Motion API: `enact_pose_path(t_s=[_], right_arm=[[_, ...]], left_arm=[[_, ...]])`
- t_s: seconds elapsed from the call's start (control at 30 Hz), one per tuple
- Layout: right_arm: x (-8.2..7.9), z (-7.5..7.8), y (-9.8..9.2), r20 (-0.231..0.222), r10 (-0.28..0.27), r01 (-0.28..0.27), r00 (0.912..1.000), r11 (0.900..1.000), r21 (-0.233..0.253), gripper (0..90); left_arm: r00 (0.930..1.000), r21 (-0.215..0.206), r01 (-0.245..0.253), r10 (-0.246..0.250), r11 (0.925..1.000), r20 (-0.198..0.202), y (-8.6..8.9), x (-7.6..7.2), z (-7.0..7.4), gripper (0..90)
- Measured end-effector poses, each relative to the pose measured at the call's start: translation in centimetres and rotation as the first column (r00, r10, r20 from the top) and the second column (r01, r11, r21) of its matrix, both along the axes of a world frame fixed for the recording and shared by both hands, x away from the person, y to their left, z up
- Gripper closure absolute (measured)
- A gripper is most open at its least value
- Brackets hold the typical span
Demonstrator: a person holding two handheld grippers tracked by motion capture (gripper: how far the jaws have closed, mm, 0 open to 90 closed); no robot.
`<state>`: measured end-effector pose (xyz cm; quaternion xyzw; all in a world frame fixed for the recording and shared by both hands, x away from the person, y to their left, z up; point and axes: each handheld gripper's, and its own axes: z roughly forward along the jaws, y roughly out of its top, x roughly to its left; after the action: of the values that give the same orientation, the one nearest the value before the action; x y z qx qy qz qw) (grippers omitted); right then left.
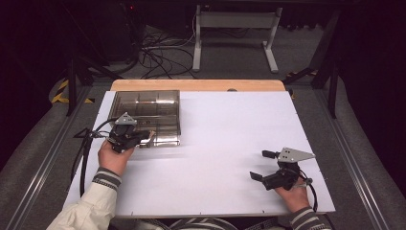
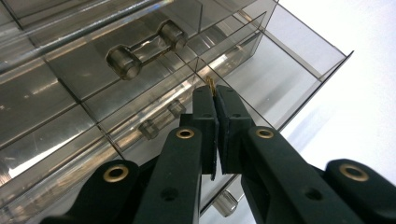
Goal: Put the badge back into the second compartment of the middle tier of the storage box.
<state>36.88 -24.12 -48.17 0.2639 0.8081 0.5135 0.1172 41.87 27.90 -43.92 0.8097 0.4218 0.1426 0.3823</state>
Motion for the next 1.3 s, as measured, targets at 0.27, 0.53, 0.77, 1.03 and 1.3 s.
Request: enact_pose_path(t_s=[0.27,0.53,0.77,1.03,1.3], right_arm=[[0.0,0.0,0.0,-0.001,0.001,-0.001,1.0000,1.000,0.002,1.1],[0.0,0.0,0.0,-0.001,0.002,-0.002,1.0000,1.000,0.002,1.1],[0.0,0.0,0.0,0.002,0.004,-0.004,1.0000,1.000,-0.002,1.1],[0.0,0.0,0.0,0.000,0.004,-0.004,1.0000,1.000,0.000,1.1],[0.0,0.0,0.0,-0.001,0.002,-0.002,1.0000,1.000,0.002,1.1]], left_arm=[[1.0000,-0.004,-0.005,0.005,1.0000,-0.008,0.1,0.2,-0.1,86.3],[0.9997,0.014,-0.022,0.022,0.9997,0.007,0.1,0.2,0.0,81.9],[0.9977,0.031,-0.049,0.047,0.9984,0.049,0.3,-0.1,0.4,79.9],[0.9970,0.022,-0.026,0.024,0.9994,0.073,0.5,-1.1,1.2,90.0],[0.9965,0.050,-0.006,0.002,0.9987,0.083,0.5,-2.4,2.0,90.0]])
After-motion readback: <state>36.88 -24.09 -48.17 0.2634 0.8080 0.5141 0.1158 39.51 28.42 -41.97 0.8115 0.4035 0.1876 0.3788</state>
